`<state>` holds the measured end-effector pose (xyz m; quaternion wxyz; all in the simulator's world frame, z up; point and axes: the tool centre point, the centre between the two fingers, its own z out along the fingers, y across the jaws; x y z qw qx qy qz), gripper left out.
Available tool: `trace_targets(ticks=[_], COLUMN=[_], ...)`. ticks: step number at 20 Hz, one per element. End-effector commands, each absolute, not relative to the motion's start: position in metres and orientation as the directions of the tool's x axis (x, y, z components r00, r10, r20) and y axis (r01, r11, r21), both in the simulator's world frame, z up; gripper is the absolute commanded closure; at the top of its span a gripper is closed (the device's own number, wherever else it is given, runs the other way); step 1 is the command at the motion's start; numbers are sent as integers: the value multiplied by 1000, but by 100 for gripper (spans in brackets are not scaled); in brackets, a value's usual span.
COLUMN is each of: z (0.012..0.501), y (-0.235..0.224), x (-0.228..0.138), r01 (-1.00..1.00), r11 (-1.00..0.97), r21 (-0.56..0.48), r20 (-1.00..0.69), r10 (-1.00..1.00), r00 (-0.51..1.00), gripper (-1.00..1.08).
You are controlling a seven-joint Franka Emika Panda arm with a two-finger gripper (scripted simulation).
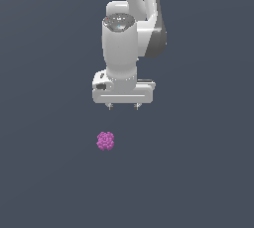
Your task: Pick up the object and move it to a goal position.
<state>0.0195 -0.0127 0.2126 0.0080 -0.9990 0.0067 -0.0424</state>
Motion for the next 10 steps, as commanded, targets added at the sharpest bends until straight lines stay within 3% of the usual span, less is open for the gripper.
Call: trace_targets(ticks=[1,10], z=[213,221], y=[-13,12], x=[20,18], r01=[-13,58], r11=[-1000,-998], r21=[-16,-19], r20=[85,94], r10=[-14,56], r00=[996,994], gripper=[-92,-92])
